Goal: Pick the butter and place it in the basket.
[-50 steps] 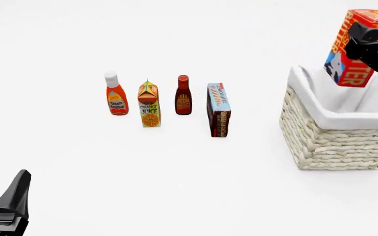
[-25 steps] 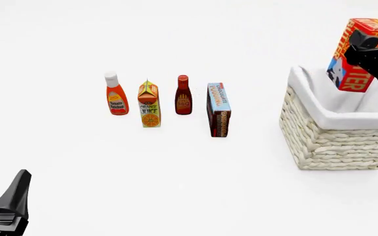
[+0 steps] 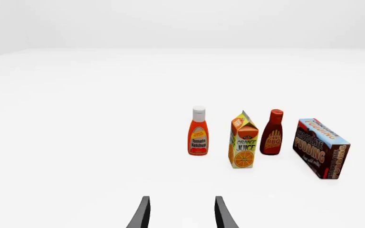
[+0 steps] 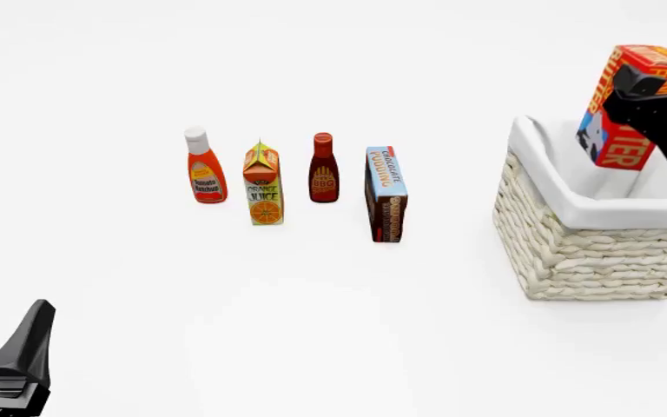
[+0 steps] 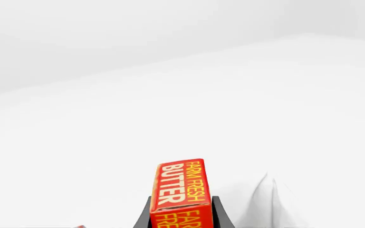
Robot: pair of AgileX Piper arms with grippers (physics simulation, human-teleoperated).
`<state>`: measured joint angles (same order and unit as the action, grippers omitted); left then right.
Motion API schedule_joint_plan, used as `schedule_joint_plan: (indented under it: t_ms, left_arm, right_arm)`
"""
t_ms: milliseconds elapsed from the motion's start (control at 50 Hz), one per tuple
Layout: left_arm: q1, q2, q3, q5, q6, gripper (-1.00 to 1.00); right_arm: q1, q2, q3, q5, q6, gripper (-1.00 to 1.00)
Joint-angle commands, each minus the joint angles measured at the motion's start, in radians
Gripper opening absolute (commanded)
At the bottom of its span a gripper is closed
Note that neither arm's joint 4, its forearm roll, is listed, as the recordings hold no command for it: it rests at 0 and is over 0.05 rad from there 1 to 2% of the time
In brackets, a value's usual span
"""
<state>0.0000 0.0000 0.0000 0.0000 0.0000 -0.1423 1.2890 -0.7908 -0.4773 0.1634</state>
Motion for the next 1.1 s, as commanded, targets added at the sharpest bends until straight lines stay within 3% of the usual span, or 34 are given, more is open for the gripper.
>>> schedule_joint_plan:
  t_ms: [20,1100]
  left_arm:
    - [0.0,0.0,0.0,0.0,0.0,1.0]
    - [0.0,0.0,0.0,0.0,0.0,1.0]
  right_arm:
    - [-0.005,0.017,-0.01,-0.025,0.015,-1.0]
    - [-0.05,0.109,-0.013,-0.076,-0.002,-1.0]
